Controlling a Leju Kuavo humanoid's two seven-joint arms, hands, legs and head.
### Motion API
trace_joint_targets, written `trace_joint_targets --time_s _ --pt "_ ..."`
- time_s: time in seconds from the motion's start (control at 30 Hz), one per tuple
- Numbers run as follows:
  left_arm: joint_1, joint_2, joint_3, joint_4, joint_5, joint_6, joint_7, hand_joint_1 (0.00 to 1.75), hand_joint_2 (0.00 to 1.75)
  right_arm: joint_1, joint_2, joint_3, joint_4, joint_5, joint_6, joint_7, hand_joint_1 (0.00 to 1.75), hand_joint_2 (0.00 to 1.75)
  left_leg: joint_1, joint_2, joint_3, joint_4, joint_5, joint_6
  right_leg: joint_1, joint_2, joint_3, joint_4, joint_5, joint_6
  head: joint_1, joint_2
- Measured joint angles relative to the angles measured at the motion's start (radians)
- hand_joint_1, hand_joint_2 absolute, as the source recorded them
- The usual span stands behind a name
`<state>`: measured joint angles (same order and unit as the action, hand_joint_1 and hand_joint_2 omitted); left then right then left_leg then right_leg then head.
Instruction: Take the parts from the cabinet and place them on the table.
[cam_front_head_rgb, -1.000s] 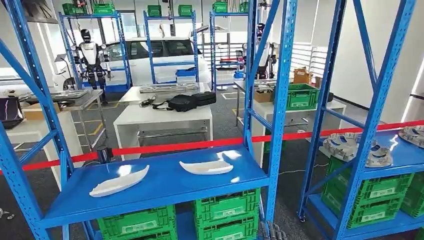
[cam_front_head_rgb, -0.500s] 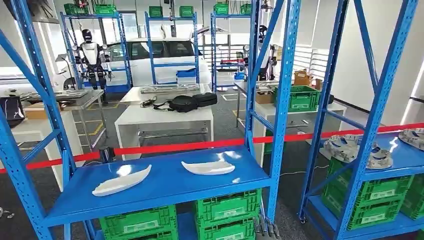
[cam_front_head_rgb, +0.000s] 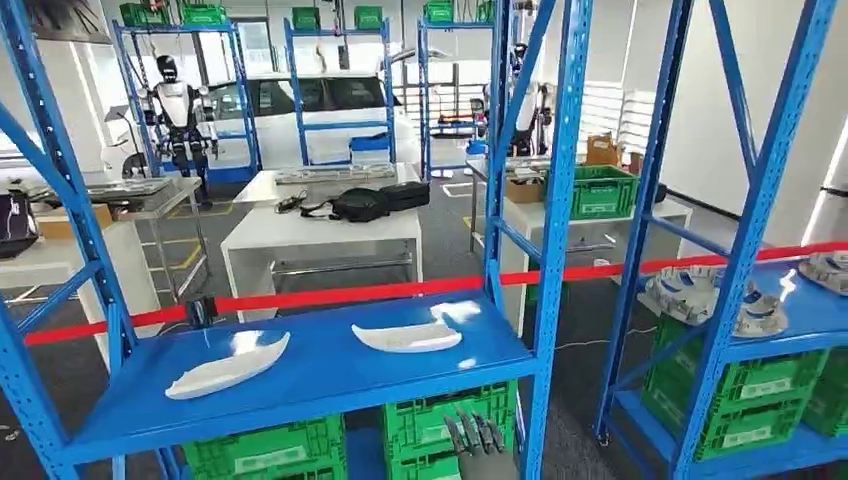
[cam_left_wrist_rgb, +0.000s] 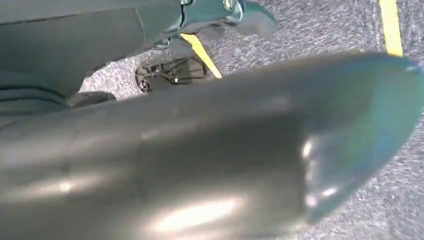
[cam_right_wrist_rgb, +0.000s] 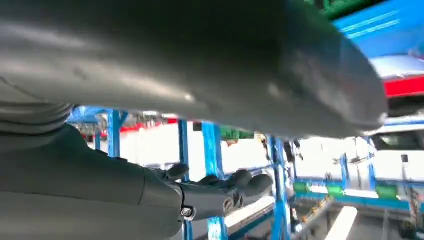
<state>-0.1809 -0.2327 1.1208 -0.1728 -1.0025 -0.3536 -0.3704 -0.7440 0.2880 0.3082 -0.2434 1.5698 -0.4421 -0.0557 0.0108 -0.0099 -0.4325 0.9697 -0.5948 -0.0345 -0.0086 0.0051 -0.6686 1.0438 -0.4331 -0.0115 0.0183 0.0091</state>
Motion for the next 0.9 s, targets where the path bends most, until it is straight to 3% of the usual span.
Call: trace_joint_targets --time_s 0.07,0.1,0.13,0.17,0.2,0.23,0.27,0.3,0.37,0.43,0.47,0.53,0.57,0.6,0.63,0.7,0.73,0.77,0.8,0.83,0.87,0.9 --pt "-0.004 0.000 0.000 -0.002 0.000 0.000 0.000 0.00 0.00 -0.003 0.009 0.011 -0.007 -0.003 -0.002 -0.001 0.00 0.00 0.003 0.004 0.022 0.001 -0.016 -0.010 -0.008 0.005 0.025 -0.005 -0.015 -0.015 0.003 0.002" --pt "-0.009 0.000 0.000 -0.002 0.000 0.000 0.000 0.00 0.00 -0.009 0.013 0.012 -0.007 -0.007 -0.004 -0.001 0.00 0.00 0.003 0.005 -0.001 0.049 -0.025 -0.014 -0.009 0.002 0.038 -0.005 -0.025 -0.022 -0.001 0.000" --pt "-0.011 0.000 0.000 -0.002 0.000 0.000 0.000 0.00 0.00 -0.013 0.016 0.014 -0.007 -0.008 -0.003 -0.002 0.00 0.00 0.003 0.005 -0.049 0.129 -0.047 -0.018 -0.008 0.001 0.050 -0.005 -0.034 -0.025 -0.003 0.000" --pt "-0.011 0.000 0.000 -0.002 -0.001 0.000 0.000 0.00 0.00 -0.013 0.020 0.019 -0.007 -0.009 -0.001 -0.004 0.00 0.00 0.003 0.005 -0.124 0.236 -0.073 -0.022 -0.007 0.001 0.061 -0.006 -0.047 -0.027 -0.003 0.000" --pt "-0.009 0.000 0.000 -0.002 -0.001 -0.002 0.000 0.00 0.00 -0.010 0.022 0.023 -0.007 -0.011 0.001 -0.004 0.00 0.00 0.003 0.005 -0.182 0.308 -0.084 -0.023 -0.007 0.001 0.071 -0.006 -0.057 -0.028 -0.003 0.000" --pt "-0.005 0.000 0.000 -0.002 -0.002 -0.003 0.000 0.00 0.00 -0.006 0.023 0.026 -0.007 -0.015 0.002 -0.005 0.00 0.00 0.003 0.005 -0.233 0.353 -0.071 -0.023 -0.006 0.003 0.085 -0.006 -0.072 -0.030 -0.003 0.001" --pt "-0.002 0.000 0.000 -0.002 -0.002 -0.004 0.000 0.00 0.00 -0.004 0.023 0.026 -0.007 -0.021 0.002 -0.008 0.00 0.00 0.002 0.005 -0.260 0.345 -0.025 -0.021 -0.006 0.004 0.101 -0.006 -0.084 -0.030 -0.003 0.000" --pt "0.000 0.000 0.000 -0.002 -0.002 -0.005 0.000 0.00 0.00 -0.003 0.023 0.026 -0.007 -0.023 0.002 -0.008 0.00 0.00 0.002 0.005 -0.262 0.294 0.038 -0.016 -0.007 0.006 0.120 -0.006 -0.098 -0.028 -0.004 0.000" --pt "0.002 0.003 0.000 -0.002 -0.002 -0.005 0.000 0.00 0.00 -0.003 0.024 0.027 -0.007 -0.028 0.000 -0.013 0.00 0.00 -0.003 0.006 -0.228 0.105 0.196 -0.002 -0.008 0.006 0.162 -0.009 -0.127 -0.022 -0.005 0.000" --pt "0.005 0.006 0.000 -0.002 -0.002 -0.005 -0.001 0.00 0.00 0.003 0.026 0.028 -0.005 -0.032 -0.003 -0.016 0.00 0.00 -0.016 0.008 -0.196 0.076 0.180 0.013 -0.007 0.010 0.176 -0.029 -0.135 -0.007 -0.004 0.000" --pt "0.004 0.006 0.000 -0.001 -0.002 -0.005 0.000 0.00 0.00 0.004 0.026 0.028 -0.005 -0.032 -0.004 -0.017 0.00 0.00 -0.016 0.008 -0.180 0.049 0.153 0.019 -0.006 0.009 0.179 -0.035 -0.138 -0.002 -0.005 0.000" --pt "0.004 0.006 0.000 -0.002 0.000 -0.005 0.000 0.00 0.00 0.002 0.026 0.028 -0.006 -0.032 -0.006 -0.018 0.00 0.00 -0.013 0.006 -0.173 0.040 0.143 0.030 -0.003 0.007 0.188 -0.029 -0.123 0.010 -0.004 0.000" --pt "0.005 0.005 0.001 -0.002 0.000 -0.005 0.000 0.00 0.00 0.002 0.029 0.029 -0.008 -0.032 -0.006 -0.018 0.00 0.00 -0.007 0.003 -0.152 0.022 0.140 0.034 -0.005 0.005 0.172 -0.005 -0.120 0.014 -0.003 0.000" --pt "0.005 0.004 0.001 -0.002 0.000 -0.006 -0.001 0.00 0.00 0.000 0.029 0.029 -0.008 -0.032 -0.006 -0.019 0.00 0.00 -0.009 0.002 -0.132 0.012 0.134 0.040 -0.004 0.003 0.152 0.046 -0.111 0.013 -0.002 0.000" --pt "0.003 0.004 0.001 -0.002 0.000 -0.006 -0.002 0.00 0.00 -0.002 0.029 0.032 -0.008 -0.032 -0.006 -0.020 0.00 0.00 -0.009 0.003 -0.120 0.006 0.128 0.046 -0.003 0.003 0.108 0.111 -0.114 0.013 -0.002 0.000" --pt "0.003 0.004 0.001 -0.002 0.001 -0.006 -0.002 0.00 0.00 0.007 0.028 0.033 -0.008 -0.032 -0.005 -0.022 0.00 0.00 -0.009 0.002 -0.093 0.001 0.105 0.047 0.001 0.004 0.000 0.239 -0.167 0.013 0.000 0.000" --pt "0.006 0.004 0.001 -0.002 0.002 -0.006 -0.002 0.00 0.00 0.014 0.027 0.033 -0.007 -0.034 -0.005 -0.022 0.00 0.00 -0.009 0.000 -0.077 0.001 0.092 0.047 0.001 0.004 -0.039 0.268 -0.194 0.014 0.001 0.000" --pt "0.009 0.004 0.002 -0.002 0.004 -0.006 -0.001 0.00 0.00 0.019 0.026 0.033 -0.007 -0.034 -0.005 -0.025 0.00 0.00 -0.009 -0.002 -0.055 0.001 0.077 0.046 0.000 0.003 -0.064 0.261 -0.200 0.018 0.002 0.000" --pt "0.009 0.004 0.002 -0.002 0.006 -0.006 0.000 0.00 0.00 0.020 0.026 0.033 -0.006 -0.034 -0.005 -0.027 0.00 0.00 -0.008 -0.003 -0.034 0.001 0.062 0.044 -0.001 0.003 -0.072 0.224 -0.183 0.021 0.002 0.000" --pt "0.008 0.004 0.002 -0.002 0.006 -0.006 0.001 0.00 0.00 0.021 0.026 0.033 -0.006 -0.034 -0.005 -0.030 0.00 0.00 -0.007 -0.005 -0.009 0.001 0.045 0.042 -0.003 0.002 -0.068 0.160 -0.141 0.023 0.002 0.000" --pt "0.008 0.003 0.002 -0.002 0.008 -0.006 0.001 0.00 0.00 0.021 0.026 0.033 -0.006 -0.034 -0.005 -0.031 0.00 0.00 -0.006 -0.005 0.014 0.001 0.027 0.038 -0.005 0.000 -0.060 0.086 -0.068 0.023 0.003 0.000" --pt "0.009 0.004 0.003 -0.002 0.010 -0.006 0.002 0.00 0.00 0.026 0.024 0.033 -0.004 -0.034 -0.005 -0.031 0.00 0.00 -0.007 -0.004 0.019 0.001 0.008 0.034 -0.008 -0.006 -0.057 0.015 0.043 0.025 0.003 0.000"
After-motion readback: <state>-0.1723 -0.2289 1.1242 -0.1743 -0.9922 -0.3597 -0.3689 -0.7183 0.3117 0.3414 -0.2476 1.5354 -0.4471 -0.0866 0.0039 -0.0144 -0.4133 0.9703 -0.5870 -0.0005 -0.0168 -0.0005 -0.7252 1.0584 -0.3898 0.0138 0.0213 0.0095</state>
